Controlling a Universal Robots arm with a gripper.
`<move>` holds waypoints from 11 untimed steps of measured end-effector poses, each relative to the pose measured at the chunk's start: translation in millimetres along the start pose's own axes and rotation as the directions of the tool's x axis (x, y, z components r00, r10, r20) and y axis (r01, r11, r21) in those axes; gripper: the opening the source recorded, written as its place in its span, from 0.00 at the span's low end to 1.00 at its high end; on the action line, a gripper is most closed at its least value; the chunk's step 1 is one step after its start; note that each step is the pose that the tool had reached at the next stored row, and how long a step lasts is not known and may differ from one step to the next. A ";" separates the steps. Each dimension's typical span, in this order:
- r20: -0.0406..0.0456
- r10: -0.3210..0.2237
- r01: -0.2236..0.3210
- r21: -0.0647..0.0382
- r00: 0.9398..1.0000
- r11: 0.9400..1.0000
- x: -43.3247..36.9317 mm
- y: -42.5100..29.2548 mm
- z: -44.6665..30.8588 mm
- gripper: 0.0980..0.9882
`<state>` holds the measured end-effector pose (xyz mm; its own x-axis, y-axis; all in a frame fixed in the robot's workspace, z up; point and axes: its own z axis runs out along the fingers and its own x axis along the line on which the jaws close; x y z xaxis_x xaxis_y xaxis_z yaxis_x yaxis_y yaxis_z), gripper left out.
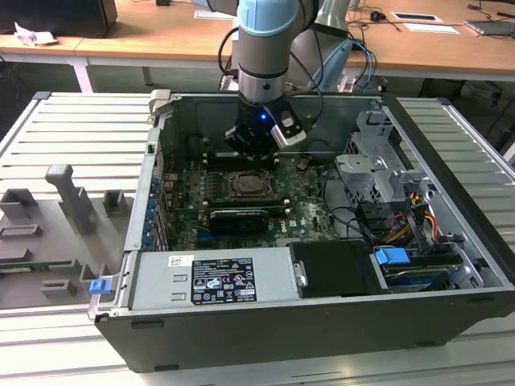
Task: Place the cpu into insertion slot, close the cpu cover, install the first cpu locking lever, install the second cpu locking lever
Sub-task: 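Install the first cpu locking lever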
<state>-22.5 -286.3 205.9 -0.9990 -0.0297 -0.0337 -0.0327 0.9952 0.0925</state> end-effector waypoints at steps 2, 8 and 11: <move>0.000 0.000 0.000 0.001 1.000 1.000 -0.9 -0.1 0.4 0.01; -0.001 0.000 0.000 0.006 1.000 1.000 -2.1 -0.2 1.2 0.01; -0.001 0.000 0.000 0.009 1.000 1.000 -2.1 -0.3 1.8 0.01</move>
<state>-20.3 -286.4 204.2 -0.9990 -0.0300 -0.0327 -0.0326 0.9960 0.0835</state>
